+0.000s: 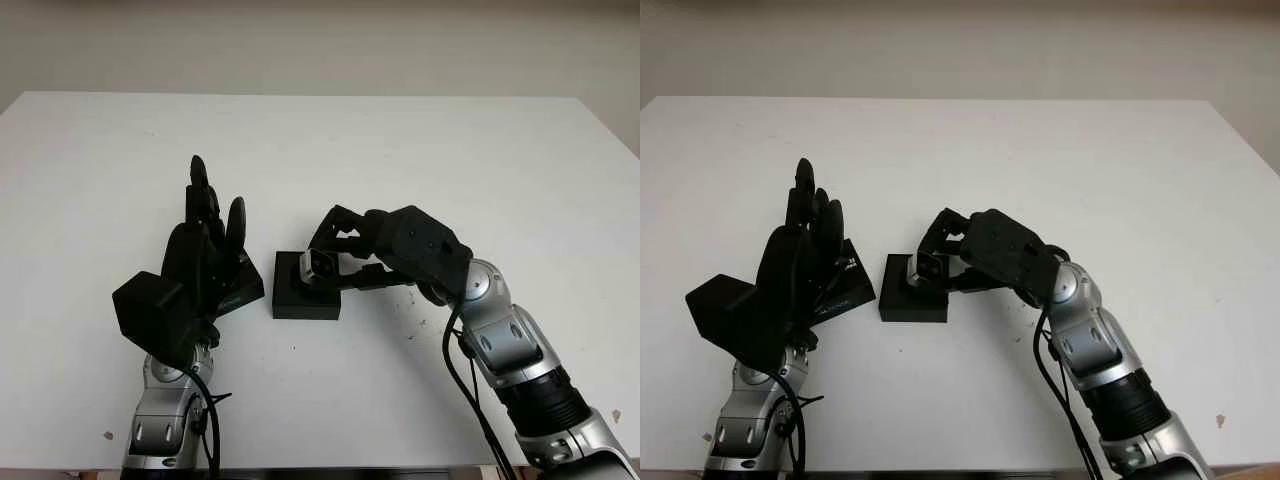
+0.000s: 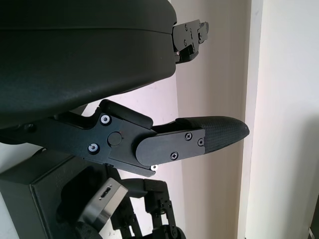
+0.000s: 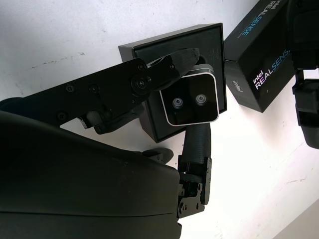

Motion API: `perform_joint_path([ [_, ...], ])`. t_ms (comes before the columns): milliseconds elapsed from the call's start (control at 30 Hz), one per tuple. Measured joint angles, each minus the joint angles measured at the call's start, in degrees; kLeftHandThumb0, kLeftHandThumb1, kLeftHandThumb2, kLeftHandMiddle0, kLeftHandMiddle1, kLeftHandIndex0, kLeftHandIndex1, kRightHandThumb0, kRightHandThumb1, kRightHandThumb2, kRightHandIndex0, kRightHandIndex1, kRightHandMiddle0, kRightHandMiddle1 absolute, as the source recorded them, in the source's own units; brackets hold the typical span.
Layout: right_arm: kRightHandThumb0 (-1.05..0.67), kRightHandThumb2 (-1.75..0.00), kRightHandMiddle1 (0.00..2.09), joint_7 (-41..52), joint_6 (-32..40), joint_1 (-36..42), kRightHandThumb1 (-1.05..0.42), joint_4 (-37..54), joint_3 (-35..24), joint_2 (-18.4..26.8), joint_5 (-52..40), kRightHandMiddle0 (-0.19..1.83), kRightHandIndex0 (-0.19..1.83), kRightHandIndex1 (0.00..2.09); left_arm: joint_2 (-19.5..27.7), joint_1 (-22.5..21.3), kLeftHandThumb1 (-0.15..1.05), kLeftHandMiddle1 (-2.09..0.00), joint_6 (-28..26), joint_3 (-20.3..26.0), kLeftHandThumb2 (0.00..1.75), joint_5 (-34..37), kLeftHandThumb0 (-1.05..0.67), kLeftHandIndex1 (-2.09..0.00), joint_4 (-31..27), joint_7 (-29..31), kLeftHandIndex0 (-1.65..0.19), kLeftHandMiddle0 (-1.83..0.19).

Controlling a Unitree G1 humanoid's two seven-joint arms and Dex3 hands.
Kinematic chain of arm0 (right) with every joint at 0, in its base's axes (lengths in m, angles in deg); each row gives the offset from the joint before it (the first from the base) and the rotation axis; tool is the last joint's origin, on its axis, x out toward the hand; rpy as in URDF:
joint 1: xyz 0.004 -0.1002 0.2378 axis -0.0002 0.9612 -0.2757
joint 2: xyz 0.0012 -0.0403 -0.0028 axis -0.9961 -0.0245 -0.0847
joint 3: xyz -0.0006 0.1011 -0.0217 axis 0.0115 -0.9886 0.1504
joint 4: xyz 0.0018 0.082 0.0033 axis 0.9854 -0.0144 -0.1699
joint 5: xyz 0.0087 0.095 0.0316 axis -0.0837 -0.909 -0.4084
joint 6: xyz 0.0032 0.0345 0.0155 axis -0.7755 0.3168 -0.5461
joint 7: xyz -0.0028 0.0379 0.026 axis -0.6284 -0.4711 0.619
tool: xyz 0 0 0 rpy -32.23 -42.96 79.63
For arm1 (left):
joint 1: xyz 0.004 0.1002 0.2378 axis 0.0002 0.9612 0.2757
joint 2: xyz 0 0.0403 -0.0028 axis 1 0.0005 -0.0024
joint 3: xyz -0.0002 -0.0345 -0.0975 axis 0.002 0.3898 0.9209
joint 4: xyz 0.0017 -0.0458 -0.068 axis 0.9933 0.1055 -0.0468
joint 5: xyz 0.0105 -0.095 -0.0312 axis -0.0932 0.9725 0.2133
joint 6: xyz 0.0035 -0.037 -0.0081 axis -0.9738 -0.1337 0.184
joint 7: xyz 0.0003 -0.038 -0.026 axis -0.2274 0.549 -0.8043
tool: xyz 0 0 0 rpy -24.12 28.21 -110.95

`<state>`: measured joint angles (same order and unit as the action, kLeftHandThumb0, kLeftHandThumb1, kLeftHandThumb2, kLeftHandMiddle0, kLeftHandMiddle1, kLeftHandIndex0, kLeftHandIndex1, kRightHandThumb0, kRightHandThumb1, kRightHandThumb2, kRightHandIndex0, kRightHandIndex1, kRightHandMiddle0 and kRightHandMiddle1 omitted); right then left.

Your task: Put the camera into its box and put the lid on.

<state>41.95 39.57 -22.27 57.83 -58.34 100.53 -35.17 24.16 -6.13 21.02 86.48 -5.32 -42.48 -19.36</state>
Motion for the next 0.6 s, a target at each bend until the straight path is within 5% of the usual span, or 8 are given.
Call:
perform_joint_path([
  [600, -0.36, -0.06, 1.94, -1.8, 0.8, 0.4, -1.03, 0.1, 0.8, -2.2, 1.3, 0.12, 0.31, 0.08, -0.5, 0.0, 1.05, 0.0, 0.0, 0.0, 0.53, 0.0, -0.73, 0.0, 0.0, -0.2, 0.19, 0.19],
])
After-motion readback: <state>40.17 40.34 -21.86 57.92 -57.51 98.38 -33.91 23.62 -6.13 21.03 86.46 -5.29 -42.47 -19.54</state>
